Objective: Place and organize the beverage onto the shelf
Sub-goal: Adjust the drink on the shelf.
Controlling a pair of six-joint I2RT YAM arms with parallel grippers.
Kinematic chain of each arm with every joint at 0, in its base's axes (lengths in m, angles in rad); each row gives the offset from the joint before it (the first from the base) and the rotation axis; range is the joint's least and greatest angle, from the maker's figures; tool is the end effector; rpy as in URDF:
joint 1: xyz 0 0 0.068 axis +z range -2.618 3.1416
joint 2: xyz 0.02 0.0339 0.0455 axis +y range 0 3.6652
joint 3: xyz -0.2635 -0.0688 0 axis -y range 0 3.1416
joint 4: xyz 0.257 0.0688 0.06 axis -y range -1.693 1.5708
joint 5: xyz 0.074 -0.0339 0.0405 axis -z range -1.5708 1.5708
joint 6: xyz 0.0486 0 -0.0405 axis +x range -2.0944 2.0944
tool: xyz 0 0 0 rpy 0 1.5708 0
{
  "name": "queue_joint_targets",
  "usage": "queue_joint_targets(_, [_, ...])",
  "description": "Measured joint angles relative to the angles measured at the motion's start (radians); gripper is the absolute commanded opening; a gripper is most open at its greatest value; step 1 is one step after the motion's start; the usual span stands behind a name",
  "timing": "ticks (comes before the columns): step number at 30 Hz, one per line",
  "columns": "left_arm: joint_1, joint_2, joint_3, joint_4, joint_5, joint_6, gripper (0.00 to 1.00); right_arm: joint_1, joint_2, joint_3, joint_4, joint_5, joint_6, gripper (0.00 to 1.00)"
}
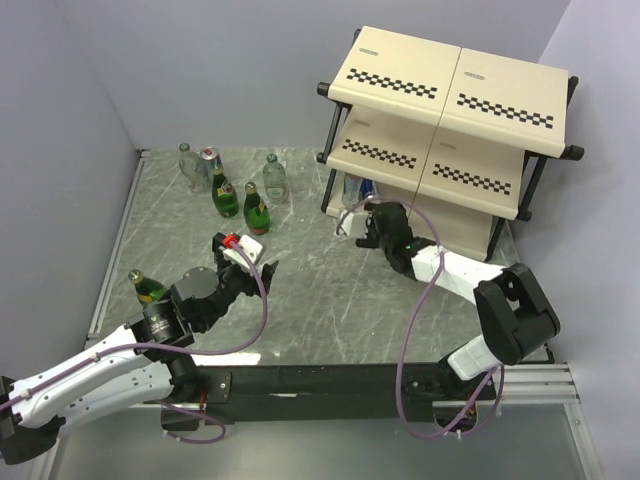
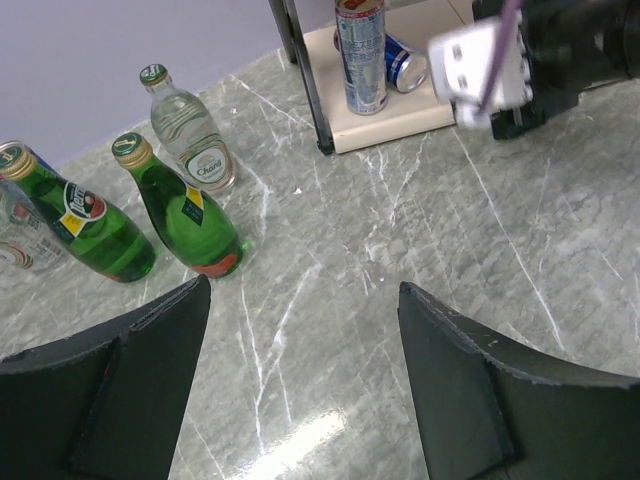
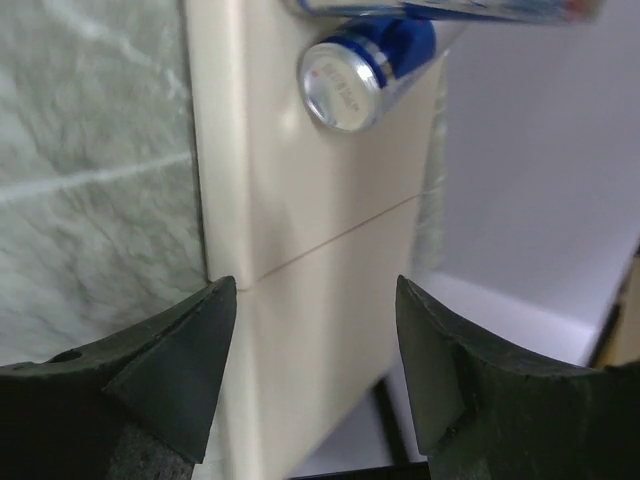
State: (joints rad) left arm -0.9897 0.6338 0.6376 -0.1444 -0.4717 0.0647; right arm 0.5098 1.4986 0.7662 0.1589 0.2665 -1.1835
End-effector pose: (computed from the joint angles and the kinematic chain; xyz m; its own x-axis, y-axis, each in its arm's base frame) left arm 0.1176 -0.1388 0.3141 -0.0446 0.1728 -0.9839 0.5015 0.8557 0.1276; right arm 0.2976 0.1517 0.1835 0.0782 -0.9796 -0.1849 -0.5434 0.1136 -0.8318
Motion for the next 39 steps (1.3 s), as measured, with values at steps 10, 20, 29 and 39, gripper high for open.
queue_joint_targets(10, [0.000, 0.001, 0.000, -0.003, 0.003, 0.003, 0.81, 0.000, 0.024, 0.164, -0.109, 0.003, 0.447, 0.70])
queue_joint_targets(20, [0.000, -0.002, 0.000, -0.003, 0.003, 0.004, 0.81, 0.007, 0.167, 0.248, -0.146, 0.048, 0.573, 0.62])
queue_joint_targets(29, [0.000, -0.002, 0.000, -0.003, 0.003, 0.007, 0.81, 0.036, 0.259, 0.263, -0.115, 0.142, 0.552, 0.84])
queue_joint_targets(39, [0.004, -0.002, 0.000, -0.003, 0.003, 0.011, 0.81, 0.048, 0.352, 0.338, -0.055, 0.240, 0.566, 0.77])
